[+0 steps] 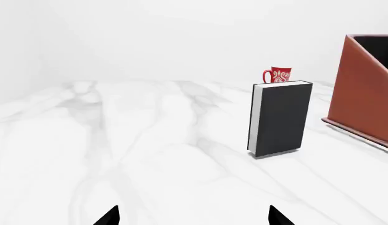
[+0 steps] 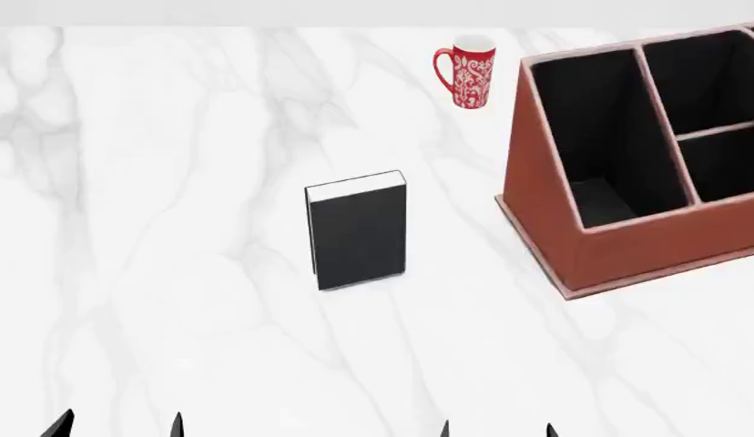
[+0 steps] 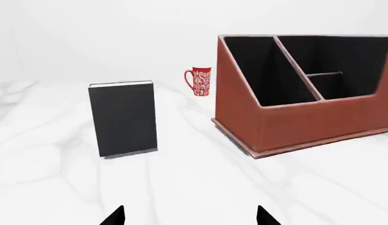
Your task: Pick up the book and place it in the right compartment of the caddy.
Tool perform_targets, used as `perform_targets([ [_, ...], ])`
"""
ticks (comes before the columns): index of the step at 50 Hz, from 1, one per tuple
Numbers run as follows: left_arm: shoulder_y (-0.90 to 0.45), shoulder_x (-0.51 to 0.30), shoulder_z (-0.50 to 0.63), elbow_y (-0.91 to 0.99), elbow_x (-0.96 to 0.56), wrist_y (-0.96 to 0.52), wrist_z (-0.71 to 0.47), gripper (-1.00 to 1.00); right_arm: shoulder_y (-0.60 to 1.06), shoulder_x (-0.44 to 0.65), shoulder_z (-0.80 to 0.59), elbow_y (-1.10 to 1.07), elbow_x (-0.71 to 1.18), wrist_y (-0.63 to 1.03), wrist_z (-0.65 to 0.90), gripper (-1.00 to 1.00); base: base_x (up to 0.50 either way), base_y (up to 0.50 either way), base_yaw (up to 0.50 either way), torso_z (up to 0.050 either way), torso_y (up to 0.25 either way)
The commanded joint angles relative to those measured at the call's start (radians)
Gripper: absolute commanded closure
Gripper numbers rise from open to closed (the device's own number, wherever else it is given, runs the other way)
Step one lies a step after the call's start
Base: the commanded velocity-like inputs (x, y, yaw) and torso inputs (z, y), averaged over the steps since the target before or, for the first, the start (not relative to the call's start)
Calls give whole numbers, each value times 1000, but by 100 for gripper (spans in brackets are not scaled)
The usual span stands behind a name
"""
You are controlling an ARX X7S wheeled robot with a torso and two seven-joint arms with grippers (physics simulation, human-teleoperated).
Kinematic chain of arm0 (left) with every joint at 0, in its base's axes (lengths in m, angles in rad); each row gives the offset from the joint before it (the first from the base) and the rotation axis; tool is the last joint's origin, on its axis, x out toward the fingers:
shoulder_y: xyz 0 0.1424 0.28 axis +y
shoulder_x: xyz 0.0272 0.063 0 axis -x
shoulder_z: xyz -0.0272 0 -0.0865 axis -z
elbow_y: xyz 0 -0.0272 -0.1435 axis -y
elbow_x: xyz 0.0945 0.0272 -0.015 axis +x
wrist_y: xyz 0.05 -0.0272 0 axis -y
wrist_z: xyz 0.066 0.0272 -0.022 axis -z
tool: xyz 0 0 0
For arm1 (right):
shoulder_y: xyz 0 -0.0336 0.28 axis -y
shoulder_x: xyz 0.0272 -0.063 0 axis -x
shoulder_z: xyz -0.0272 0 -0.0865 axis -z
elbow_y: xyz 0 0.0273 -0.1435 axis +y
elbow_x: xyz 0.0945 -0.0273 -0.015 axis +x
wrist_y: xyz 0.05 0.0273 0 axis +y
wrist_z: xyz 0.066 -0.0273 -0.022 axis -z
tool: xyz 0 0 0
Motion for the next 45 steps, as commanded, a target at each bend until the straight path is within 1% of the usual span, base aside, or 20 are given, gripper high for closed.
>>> perform_targets([
  [1,-2,-16,19,0,-16,-2,-18,-100,0,16,-21,-2,8,-6,24,-100,0,0,0,0,0],
  [16,-4,-56,68,3,-48,-6,-60,-100,0,57,-70,-8,26,-11,76,-100,0,0,0,0,0],
  [20,-5,-63,77,0,-53,-3,-66,-100,3,62,-74,-13,47,14,77,-100,0,-33,0,0,0],
  [40,-4,-85,105,-12,-70,10,-99,-100,4,83,-98,-5,79,19,102,-100,13,-497,0,0,0],
  [45,-2,-91,110,-9,-75,12,-107,-100,4,86,-108,4,69,7,118,-100,4,-71,0,0,0],
])
